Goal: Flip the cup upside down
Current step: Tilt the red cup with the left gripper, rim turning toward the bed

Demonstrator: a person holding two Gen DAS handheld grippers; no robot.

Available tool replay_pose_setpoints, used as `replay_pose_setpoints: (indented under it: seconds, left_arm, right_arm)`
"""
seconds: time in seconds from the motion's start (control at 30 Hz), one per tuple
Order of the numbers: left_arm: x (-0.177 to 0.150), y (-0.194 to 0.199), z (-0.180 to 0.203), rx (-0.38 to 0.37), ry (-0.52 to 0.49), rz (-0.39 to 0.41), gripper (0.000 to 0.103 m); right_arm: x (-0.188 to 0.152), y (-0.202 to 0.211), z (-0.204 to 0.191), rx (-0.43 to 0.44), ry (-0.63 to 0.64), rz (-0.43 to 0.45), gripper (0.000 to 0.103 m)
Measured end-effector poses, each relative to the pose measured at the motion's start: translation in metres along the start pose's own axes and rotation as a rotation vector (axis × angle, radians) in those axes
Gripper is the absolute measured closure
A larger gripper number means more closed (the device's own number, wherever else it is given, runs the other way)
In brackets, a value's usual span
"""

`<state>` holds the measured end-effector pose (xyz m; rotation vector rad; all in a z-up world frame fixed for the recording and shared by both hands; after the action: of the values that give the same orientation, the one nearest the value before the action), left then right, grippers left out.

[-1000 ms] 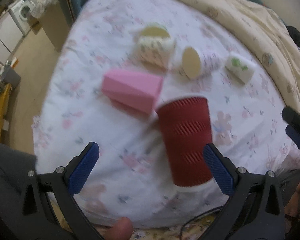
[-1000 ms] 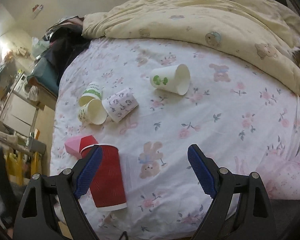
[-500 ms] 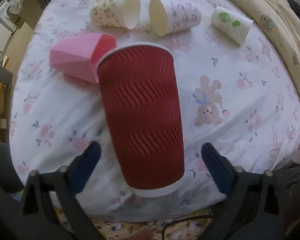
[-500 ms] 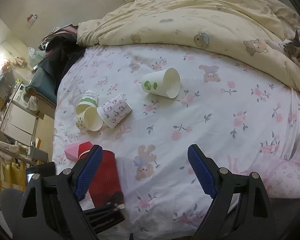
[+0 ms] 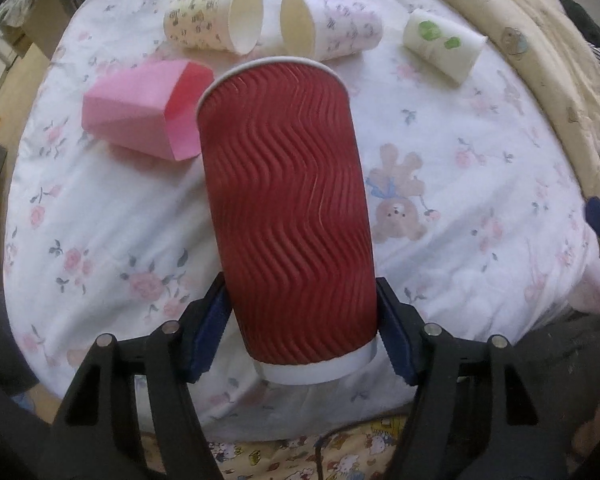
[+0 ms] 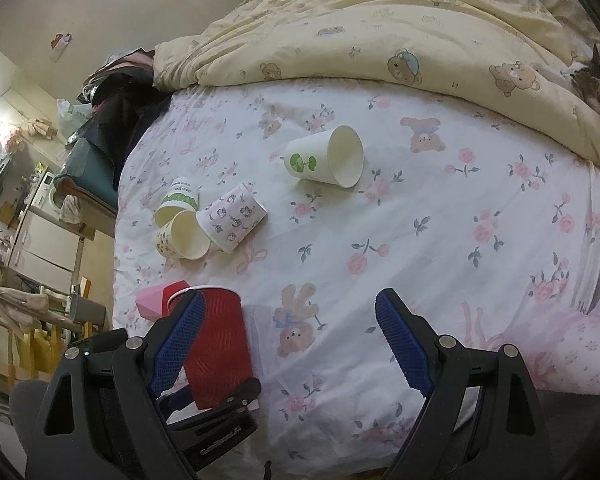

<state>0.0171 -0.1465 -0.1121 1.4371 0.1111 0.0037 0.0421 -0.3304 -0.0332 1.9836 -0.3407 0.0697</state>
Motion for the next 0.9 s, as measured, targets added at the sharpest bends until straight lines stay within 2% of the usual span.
replay_pose_setpoints:
  seconds: [0.17,0.53,0.7,0.8,0.87,0.9]
  left_arm:
    - [-0.003,0.033,-0.015,-0.090,-0.059,0.040,0.038]
    - [-0.004,0.080,-0.061,-0.078,-0.143,0.111,0.037]
    - [-0.002,0.076,-0.072,-0.080,-0.162,0.132,0.037]
    - [-0.001,0.068,-0.078,-0.074,-0.165,0.184,0.037]
    - [0.002,0.059,-0.081,-0.064,-0.144,0.162,0.038]
    - [0.004,0.057,-0.083,-0.116,-0.125,0.136,0.038]
  right_arm:
    - [0.001,-0.001,0.001,0.023,-0.015,-0.009,0.014]
    - [0.000,-0.012,-0.009,0.003,0.015,-0.036,0.014]
    - [-0.002,-0.014,-0.025,-0.024,0.087,-0.027,0.014]
    - [-0.004,-0.018,-0.033,-0.030,0.125,-0.031,0.014]
    - [-0.004,-0.021,-0.039,-0.037,0.150,-0.030,0.014]
    - [-0.004,-0.022,-0.042,-0.037,0.165,-0.028,0.014]
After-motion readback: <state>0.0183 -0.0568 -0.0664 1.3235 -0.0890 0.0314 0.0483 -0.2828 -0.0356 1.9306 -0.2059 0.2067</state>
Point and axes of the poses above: each gripper's, at about its wrist camera, not at the fingertips, and y roughly against the way its jaws point, z to its right, x to its top, the point moved 1 cm from there along -y, roughly the way its jaws point, and after that the axes turned 13 degrees about -z, right-handed, at the moved point
